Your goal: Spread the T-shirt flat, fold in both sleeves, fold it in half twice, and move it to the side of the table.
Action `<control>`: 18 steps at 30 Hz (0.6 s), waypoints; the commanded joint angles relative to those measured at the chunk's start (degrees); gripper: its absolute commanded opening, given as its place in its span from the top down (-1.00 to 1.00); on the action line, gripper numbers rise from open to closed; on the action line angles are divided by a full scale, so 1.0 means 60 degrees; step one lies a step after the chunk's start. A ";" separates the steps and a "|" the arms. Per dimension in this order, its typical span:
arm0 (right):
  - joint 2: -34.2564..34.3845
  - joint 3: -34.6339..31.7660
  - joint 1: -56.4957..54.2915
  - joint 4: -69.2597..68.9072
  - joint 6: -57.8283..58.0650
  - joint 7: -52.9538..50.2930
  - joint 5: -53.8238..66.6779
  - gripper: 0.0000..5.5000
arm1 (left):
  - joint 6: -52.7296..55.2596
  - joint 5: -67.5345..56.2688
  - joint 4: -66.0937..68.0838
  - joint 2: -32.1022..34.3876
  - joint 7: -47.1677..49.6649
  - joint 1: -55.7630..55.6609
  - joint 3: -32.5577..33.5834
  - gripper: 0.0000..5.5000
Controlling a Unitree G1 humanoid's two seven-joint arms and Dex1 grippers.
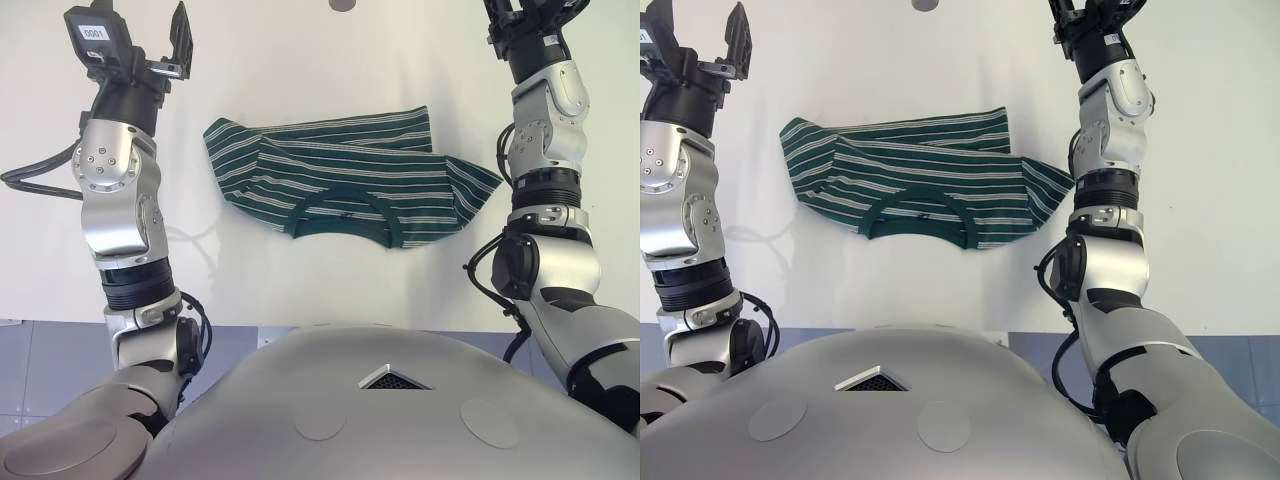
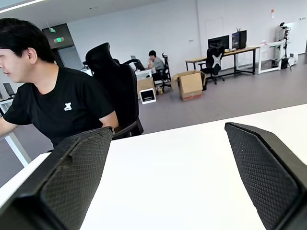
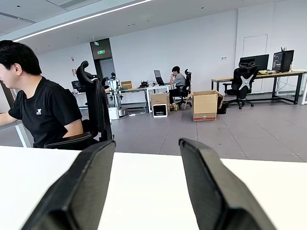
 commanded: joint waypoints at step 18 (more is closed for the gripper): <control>-0.2202 0.0766 0.0754 -0.0381 -0.0164 0.2480 -0.0819 0.10 | 0.0358 -0.1343 -0.0813 0.2724 -0.3862 0.1282 0.0519 -0.55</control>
